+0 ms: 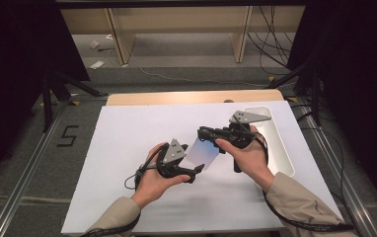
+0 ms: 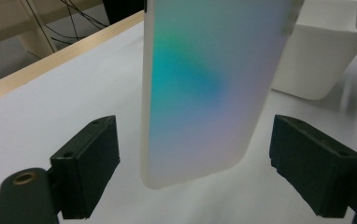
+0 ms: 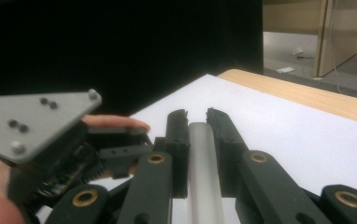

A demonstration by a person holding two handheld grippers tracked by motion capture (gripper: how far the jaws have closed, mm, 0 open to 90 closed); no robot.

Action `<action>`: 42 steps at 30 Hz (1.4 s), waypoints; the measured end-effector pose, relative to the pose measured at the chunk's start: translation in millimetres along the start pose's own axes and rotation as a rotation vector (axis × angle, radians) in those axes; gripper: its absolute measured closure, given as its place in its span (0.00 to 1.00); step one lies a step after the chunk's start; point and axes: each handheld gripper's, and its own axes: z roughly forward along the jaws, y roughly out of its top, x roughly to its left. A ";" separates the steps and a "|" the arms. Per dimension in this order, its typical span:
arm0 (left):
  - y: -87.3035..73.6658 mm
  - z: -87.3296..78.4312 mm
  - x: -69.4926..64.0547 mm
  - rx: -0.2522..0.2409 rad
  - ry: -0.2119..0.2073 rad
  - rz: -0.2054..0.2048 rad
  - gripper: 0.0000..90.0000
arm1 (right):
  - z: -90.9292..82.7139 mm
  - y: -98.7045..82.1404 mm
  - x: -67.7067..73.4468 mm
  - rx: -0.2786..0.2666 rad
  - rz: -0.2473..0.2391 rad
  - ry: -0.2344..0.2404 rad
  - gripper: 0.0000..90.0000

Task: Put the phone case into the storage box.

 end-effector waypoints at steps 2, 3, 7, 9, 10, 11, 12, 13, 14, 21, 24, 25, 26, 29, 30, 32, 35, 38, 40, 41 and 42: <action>-0.7 0.1 -0.9 0.002 -0.006 0.006 0.17 | -0.4 -0.2 -0.8 0.014 -0.022 -0.004 0.89; -1.1 0.2 -1.3 0.003 -0.008 0.007 0.17 | -0.5 -0.6 -1.4 0.029 -0.043 0.000 0.89; -2.6 -0.3 -0.5 0.003 -0.015 0.009 0.17 | -0.2 -1.0 -1.8 0.051 -0.074 0.008 0.89; -3.2 -0.8 0.9 0.003 -0.018 0.008 0.17 | 0.1 -0.9 -2.0 0.065 -0.089 0.024 0.89; -3.5 -1.0 1.4 0.004 -0.018 0.005 0.17 | 0.1 -0.9 -2.0 0.065 -0.089 0.024 0.89; -3.8 -1.2 1.6 0.002 -0.021 0.003 0.18 | 0.4 -1.0 -1.9 0.080 -0.110 0.036 0.89; -4.0 -1.5 1.9 0.000 -0.021 0.003 0.18 | 0.4 -1.0 -1.9 0.080 -0.110 0.036 0.89; -4.2 -1.9 2.1 0.000 -0.023 0.002 0.18 | 0.5 -1.2 -1.8 0.088 -0.126 0.047 0.89; -4.2 -1.9 2.1 0.000 -0.023 0.002 0.18 | 0.5 -1.2 -1.8 0.088 -0.126 0.047 0.89; -4.2 -1.9 1.5 0.000 -0.031 0.010 0.20 | -2.7 1.3 -2.8 0.116 -0.167 0.068 0.89; -4.3 -1.4 1.2 0.002 -0.033 0.011 0.20 | -3.1 1.7 -3.0 0.121 -0.171 0.071 0.89; -4.3 -1.2 1.1 0.003 -0.033 0.011 0.20 | -3.1 1.7 -3.0 0.121 -0.171 0.071 0.89; -4.3 -1.1 1.1 0.004 -0.034 0.012 0.20 | -3.1 1.6 -3.0 0.123 -0.173 0.072 0.89; -4.4 -1.2 1.0 0.006 -0.035 0.014 0.20 | -3.1 1.2 -2.5 0.130 -0.180 0.077 0.89; -4.3 -1.3 1.1 0.005 -0.033 0.013 0.20 | -3.2 1.3 -2.4 0.133 -0.185 0.078 0.89; -4.3 -1.5 1.4 0.006 -0.032 0.013 0.20 | -3.2 1.5 -1.7 0.134 -0.186 0.080 0.89; -4.7 -1.6 1.9 0.007 -0.033 0.015 0.20 | -3.6 2.0 -1.4 0.134 -0.191 0.083 0.89; -4.5 -1.5 1.9 0.006 -0.037 0.018 0.20 | -4.3 2.7 -1.3 0.134 -0.194 0.086 0.89; -4.4 -1.3 1.7 0.005 -0.043 0.020 0.21 | -4.7 3.1 -1.1 0.135 -0.196 0.090 0.89; -4.5 -1.1 1.7 0.007 -0.046 0.026 0.21 | -5.0 3.6 -1.2 0.136 -0.198 0.093 0.89; -4.5 -1.1 1.7 0.007 -0.046 0.026 0.21 | -5.1 3.7 -1.2 0.136 -0.198 0.094 0.89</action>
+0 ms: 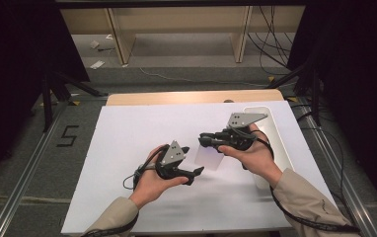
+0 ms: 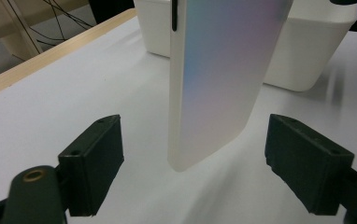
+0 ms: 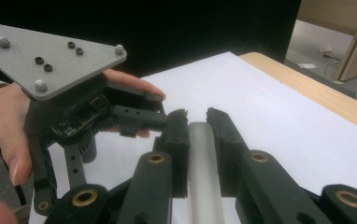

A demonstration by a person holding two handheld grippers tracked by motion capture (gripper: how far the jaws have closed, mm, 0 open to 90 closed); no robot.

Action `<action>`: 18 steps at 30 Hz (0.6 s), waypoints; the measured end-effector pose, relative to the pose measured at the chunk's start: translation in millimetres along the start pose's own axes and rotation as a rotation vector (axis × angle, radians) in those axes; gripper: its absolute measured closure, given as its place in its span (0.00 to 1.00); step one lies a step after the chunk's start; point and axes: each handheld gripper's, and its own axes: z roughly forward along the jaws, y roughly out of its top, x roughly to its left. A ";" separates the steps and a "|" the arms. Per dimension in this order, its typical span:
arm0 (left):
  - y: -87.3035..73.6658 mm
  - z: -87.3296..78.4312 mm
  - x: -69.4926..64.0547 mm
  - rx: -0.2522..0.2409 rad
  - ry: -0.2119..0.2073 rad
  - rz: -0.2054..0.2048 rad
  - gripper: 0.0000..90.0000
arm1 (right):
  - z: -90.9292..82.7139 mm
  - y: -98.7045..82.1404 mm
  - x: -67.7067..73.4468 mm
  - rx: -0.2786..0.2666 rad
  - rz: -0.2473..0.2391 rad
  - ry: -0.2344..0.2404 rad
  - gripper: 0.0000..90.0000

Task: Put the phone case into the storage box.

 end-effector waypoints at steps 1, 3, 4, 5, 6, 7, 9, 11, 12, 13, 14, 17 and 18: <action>-0.2 0.4 0.2 0.002 -0.002 0.001 0.21 | 0.0 0.0 -0.1 0.002 -0.002 0.001 0.89; -0.5 0.6 0.8 0.003 -0.004 0.002 0.21 | 0.1 0.1 0.0 0.004 -0.003 0.001 0.89; -0.5 0.6 0.8 0.003 -0.004 0.002 0.21 | 0.1 0.1 0.0 0.004 -0.003 0.001 0.89; -0.7 0.7 1.1 0.004 -0.005 0.004 0.21 | 0.4 0.1 0.1 0.005 -0.004 0.002 0.89; -1.0 0.8 1.4 0.005 -0.006 0.005 0.21 | 0.5 0.1 0.3 0.007 -0.004 0.004 0.89; -1.2 0.9 1.7 0.006 -0.007 0.005 0.22 | 0.9 -0.1 0.5 0.009 -0.007 0.006 0.89; -1.3 1.1 1.9 0.005 -0.012 0.005 0.22 | 1.3 0.0 1.0 0.011 -0.009 0.011 0.89; -1.3 1.2 1.9 0.005 -0.014 0.006 0.23 | 1.3 0.2 1.2 0.013 -0.010 0.014 0.89; -1.4 1.3 2.0 0.004 -0.017 0.006 0.23 | 1.6 0.3 1.2 0.012 -0.012 0.015 0.89; -1.8 1.5 2.6 0.006 -0.022 0.009 0.24 | 1.7 0.4 1.3 0.015 -0.015 0.020 0.89; -1.8 1.5 2.6 0.006 -0.022 0.009 0.25 | 1.7 0.4 1.3 0.015 -0.015 0.020 0.89; -2.7 2.2 3.2 0.005 -0.037 0.004 0.27 | 1.8 0.3 1.6 0.017 -0.013 0.027 0.89; -2.9 2.3 3.4 0.005 -0.041 0.005 0.28 | 1.8 0.3 1.7 0.018 -0.014 0.031 0.89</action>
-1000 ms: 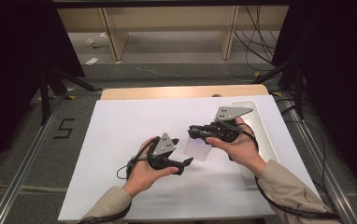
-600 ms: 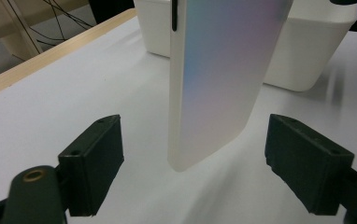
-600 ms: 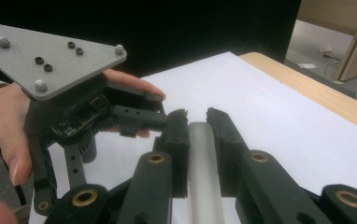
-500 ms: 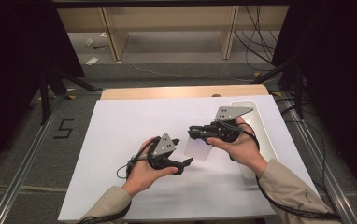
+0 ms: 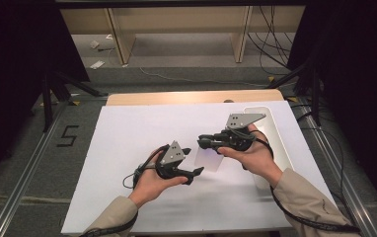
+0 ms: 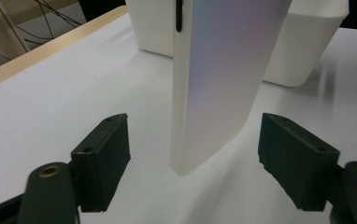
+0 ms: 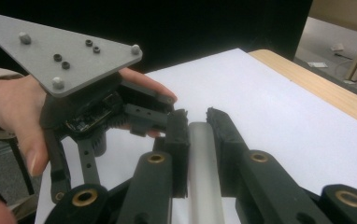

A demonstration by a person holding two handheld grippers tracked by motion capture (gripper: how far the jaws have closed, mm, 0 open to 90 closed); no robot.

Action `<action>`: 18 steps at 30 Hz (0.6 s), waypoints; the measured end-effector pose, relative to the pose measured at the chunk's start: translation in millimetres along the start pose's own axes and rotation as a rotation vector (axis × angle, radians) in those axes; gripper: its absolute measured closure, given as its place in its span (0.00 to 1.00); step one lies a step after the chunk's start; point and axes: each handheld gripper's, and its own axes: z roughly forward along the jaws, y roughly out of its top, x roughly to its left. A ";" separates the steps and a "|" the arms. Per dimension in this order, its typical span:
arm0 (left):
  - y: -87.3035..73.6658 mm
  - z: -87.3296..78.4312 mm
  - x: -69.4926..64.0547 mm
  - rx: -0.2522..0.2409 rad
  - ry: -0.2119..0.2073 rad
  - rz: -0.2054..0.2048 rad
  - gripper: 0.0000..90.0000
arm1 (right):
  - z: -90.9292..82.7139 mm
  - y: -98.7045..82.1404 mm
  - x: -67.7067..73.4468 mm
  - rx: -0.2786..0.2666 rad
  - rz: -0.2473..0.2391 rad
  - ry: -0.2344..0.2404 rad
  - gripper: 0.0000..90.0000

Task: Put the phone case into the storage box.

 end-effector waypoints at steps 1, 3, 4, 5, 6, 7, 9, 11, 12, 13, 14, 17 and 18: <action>-0.1 0.2 0.3 0.000 -0.006 0.003 0.29 | 0.1 0.0 0.1 0.002 -0.001 0.003 0.89; -0.7 0.5 0.7 0.004 -0.010 0.002 0.30 | 0.4 0.0 0.5 0.004 -0.005 0.009 0.89; -1.0 0.7 0.9 0.004 -0.012 0.003 0.31 | 0.6 0.1 0.8 0.005 -0.006 0.012 0.89; -1.3 0.9 1.1 0.005 -0.013 0.004 0.31 | 1.0 0.2 1.1 0.008 -0.010 0.017 0.89; -1.7 1.3 1.5 0.005 -0.019 0.004 0.31 | 1.1 0.3 1.3 0.009 -0.010 0.019 0.89; -1.7 1.3 1.5 0.005 -0.019 0.004 0.31 | 1.1 0.3 1.3 0.009 -0.010 0.019 0.89; -1.9 1.6 1.9 0.005 -0.023 0.006 0.32 | 1.5 0.1 1.3 0.011 -0.010 0.022 0.89; -2.0 1.8 1.9 0.006 -0.027 0.007 0.33 | 1.7 -0.1 1.3 0.013 -0.009 0.025 0.89; -2.1 2.1 2.0 0.008 -0.030 0.012 0.33 | 1.8 -0.1 1.3 0.014 -0.010 0.026 0.89; -2.1 2.1 2.0 0.008 -0.030 0.012 0.33 | 1.8 -0.1 1.3 0.014 -0.010 0.026 0.89; -2.1 2.2 2.0 0.009 -0.030 0.015 0.33 | 1.9 -0.1 1.4 0.014 -0.010 0.028 0.89; -2.6 2.4 2.5 0.014 -0.030 0.023 0.34 | 2.2 0.2 2.2 0.018 -0.010 0.039 0.89; -2.7 2.4 2.8 0.016 -0.029 0.026 0.34 | 2.4 0.2 2.6 0.018 -0.010 0.042 0.89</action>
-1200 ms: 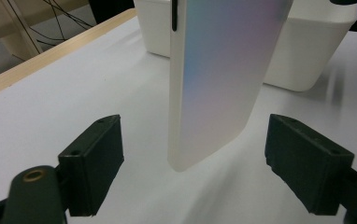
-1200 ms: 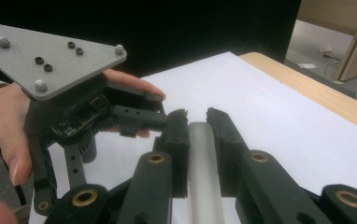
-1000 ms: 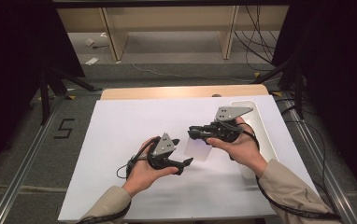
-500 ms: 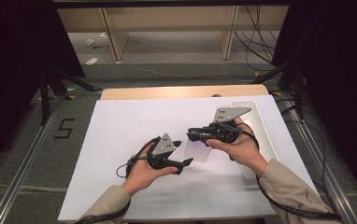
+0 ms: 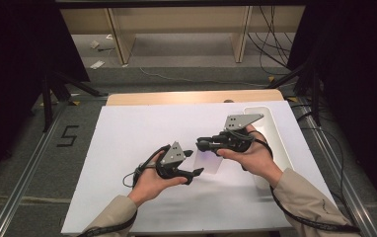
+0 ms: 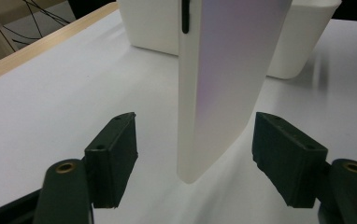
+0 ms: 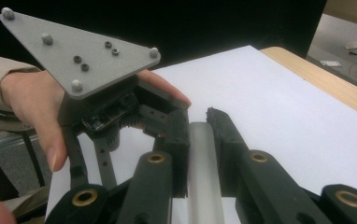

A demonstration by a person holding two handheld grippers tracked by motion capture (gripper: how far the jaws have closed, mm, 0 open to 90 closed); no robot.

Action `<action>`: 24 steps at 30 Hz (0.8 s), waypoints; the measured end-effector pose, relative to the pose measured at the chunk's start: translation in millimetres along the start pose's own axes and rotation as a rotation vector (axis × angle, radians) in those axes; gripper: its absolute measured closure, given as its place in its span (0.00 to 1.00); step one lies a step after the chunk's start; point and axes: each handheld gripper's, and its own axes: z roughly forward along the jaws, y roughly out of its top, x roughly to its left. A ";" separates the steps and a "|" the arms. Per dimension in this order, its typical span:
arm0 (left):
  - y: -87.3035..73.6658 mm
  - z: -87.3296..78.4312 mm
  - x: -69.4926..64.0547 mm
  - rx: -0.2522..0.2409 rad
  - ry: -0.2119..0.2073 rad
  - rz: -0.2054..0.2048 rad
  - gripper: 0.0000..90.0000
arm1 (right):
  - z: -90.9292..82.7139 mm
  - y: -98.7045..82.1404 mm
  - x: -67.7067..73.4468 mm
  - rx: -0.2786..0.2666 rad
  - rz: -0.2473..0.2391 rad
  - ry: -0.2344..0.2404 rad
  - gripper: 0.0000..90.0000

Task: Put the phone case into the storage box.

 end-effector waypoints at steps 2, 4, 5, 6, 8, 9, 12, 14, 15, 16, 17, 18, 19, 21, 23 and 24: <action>-0.3 0.0 0.3 0.001 -0.003 0.004 0.36 | 0.6 0.0 0.4 0.001 -0.004 0.006 0.89; -0.7 0.3 0.5 0.000 -0.013 0.007 0.37 | 0.7 0.1 0.7 0.003 -0.005 0.012 0.89; -0.7 0.3 0.5 0.000 -0.013 0.007 0.37 | 0.7 0.1 0.7 0.003 -0.005 0.012 0.89; -0.7 0.4 0.4 -0.001 -0.017 0.006 0.38 | 0.8 0.1 0.8 0.005 -0.006 0.018 0.89; -0.8 0.5 0.3 -0.003 -0.026 0.010 0.40 | 0.9 0.0 0.9 0.006 -0.005 0.021 0.89; -0.8 0.6 0.3 -0.003 -0.032 0.011 0.40 | 1.1 -0.1 0.9 0.007 -0.006 0.024 0.89; -1.2 1.4 0.3 -0.004 -0.050 0.015 0.44 | 2.0 -0.2 1.4 0.005 -0.005 0.035 0.89; -1.6 2.0 0.2 -0.006 -0.062 0.016 0.45 | 2.5 -0.1 2.0 0.006 -0.005 0.043 0.89; -1.8 2.4 0.1 -0.005 -0.064 0.018 0.46 | 2.8 -0.1 2.1 0.006 -0.007 0.048 0.89; -2.0 2.8 -0.1 -0.004 -0.066 0.022 0.47 | 3.0 -0.1 2.3 0.007 -0.008 0.051 0.89; -2.1 3.2 -0.2 -0.005 -0.069 0.024 0.47 | 3.2 -0.1 2.4 0.008 -0.009 0.053 0.89; -2.2 3.6 -0.3 -0.004 -0.074 0.027 0.48 | 3.5 -0.1 2.6 0.008 -0.011 0.055 0.89; -2.2 3.9 -0.3 -0.004 -0.076 0.033 0.49 | 3.9 -0.1 3.2 0.010 -0.008 0.061 0.89; -2.3 4.7 -0.6 -0.004 -0.083 0.036 0.50 | 4.0 0.0 3.4 0.010 -0.008 0.066 0.89; -2.6 5.3 -0.7 -0.001 -0.092 0.041 0.52 | 4.5 0.2 4.1 0.010 -0.011 0.081 0.89; -2.9 5.5 -1.1 0.000 -0.098 0.041 0.52 | 4.5 0.2 4.1 0.010 -0.011 0.081 0.89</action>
